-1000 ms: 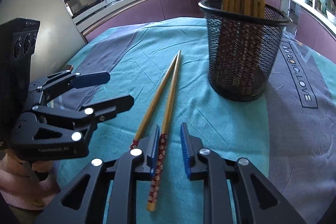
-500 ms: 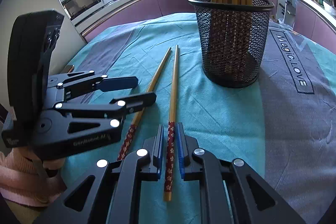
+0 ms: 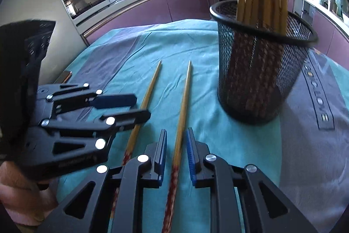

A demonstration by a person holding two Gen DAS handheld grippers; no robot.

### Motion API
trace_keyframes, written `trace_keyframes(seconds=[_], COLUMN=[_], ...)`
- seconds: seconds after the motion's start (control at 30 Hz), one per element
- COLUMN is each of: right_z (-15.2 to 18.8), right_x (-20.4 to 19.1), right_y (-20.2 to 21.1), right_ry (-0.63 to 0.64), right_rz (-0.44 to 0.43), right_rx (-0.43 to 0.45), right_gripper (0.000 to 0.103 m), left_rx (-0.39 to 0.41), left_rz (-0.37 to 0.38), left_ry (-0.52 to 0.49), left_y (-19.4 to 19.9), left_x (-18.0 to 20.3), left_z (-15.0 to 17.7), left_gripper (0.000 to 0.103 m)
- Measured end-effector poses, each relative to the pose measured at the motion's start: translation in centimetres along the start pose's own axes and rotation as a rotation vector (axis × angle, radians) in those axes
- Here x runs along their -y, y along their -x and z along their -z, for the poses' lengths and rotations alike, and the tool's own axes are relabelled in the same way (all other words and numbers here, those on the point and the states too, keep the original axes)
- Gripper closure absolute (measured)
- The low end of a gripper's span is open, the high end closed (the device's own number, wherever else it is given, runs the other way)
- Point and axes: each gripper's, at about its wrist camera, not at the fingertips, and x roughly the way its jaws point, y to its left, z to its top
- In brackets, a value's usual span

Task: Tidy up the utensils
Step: 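Grasp one chopstick with the right gripper while the left gripper grasps the other, then lift both chopsticks upright and carry them above the mesh cup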

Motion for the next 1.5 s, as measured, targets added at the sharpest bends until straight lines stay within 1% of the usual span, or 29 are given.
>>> trace_keyframes(seconds=[0.03, 0.13, 0.23, 0.33, 0.4, 0.53, 0.67, 0.73, 0.77, 0.83, 1.0, 1.03, 1.1, 1.13, 1.27, 1.5], right_z=[-0.3, -0.7, -0.8, -0.7, -0.6, -0.1, 0.1, 0.1, 0.0, 0.0, -0.4, -0.4, -0.4, -0.3, -0.1, 0.0], right_x=[0.0, -0.2, -0.3, 0.0, 0.4, 1.1, 0.8, 0.4, 0.2, 0.0, -0.5, -0.6, -0.6, -0.5, -0.2, 0.1], right_y=[-0.2, -0.6, -0.7, -0.6, -0.5, 0.3, 1.1, 0.9, 0.7, 0.2, -0.6, -0.7, -0.7, -0.7, -0.3, 2.0], right_ry=[0.006, 0.023, 0.03, 0.013, -0.013, -0.054, -0.052, -0.039, -0.034, -0.025, -0.011, -0.009, -0.008, -0.008, -0.024, -0.034], right_rz=[0.01, 0.027, 0.034, 0.023, 0.003, -0.028, -0.061, -0.061, -0.059, -0.052, -0.033, -0.032, -0.033, -0.032, -0.038, -0.065], right_rx=[0.001, 0.005, 0.004, 0.004, 0.007, 0.022, 0.034, 0.024, 0.018, 0.001, -0.003, -0.004, -0.003, -0.001, 0.012, 0.074], right_gripper=[0.086, 0.087, 0.088, 0.095, 0.097, 0.097, 0.098, 0.097, 0.098, 0.097, 0.096, 0.096, 0.096, 0.097, 0.097, 0.097], left_rx=[-0.002, 0.001, 0.007, 0.013, 0.017, 0.021, 0.014, 0.01, 0.007, 0.007, 0.002, 0.002, 0.002, 0.003, 0.016, 0.052], left_rz=[0.004, 0.002, 0.002, 0.003, 0.003, -0.007, -0.009, -0.015, -0.016, -0.018, -0.024, -0.025, -0.035, -0.036, -0.048, -0.016], left_ry=[0.004, 0.01, 0.009, 0.008, 0.01, 0.016, 0.001, -0.006, -0.007, -0.016, -0.04, -0.04, -0.037, -0.033, -0.015, 0.0], left_y=[-0.1, -0.3, -0.4, -0.4, -0.4, -0.2, -0.1, -0.2, -0.4, -0.4, -0.8, -0.9, -1.0, -1.1, -0.8, 0.9], left_x=[-0.2, -0.3, -0.1, 0.2, 0.4, 0.3, 0.6, 0.7, 0.7, 0.9, 1.2, 1.1, 1.1, 1.1, 1.3, 1.3], left_z=[0.0, -0.3, -0.3, -0.3, -0.2, 0.2, 0.4, 0.5, 0.4, 0.4, -0.1, -0.2, -0.4, -0.5, -0.4, -0.4], left_gripper=[0.073, 0.082, 0.087, 0.091, 0.093, 0.095, 0.094, 0.092, 0.087, 0.085, 0.084, 0.086, 0.093, 0.094, 0.096, 0.096])
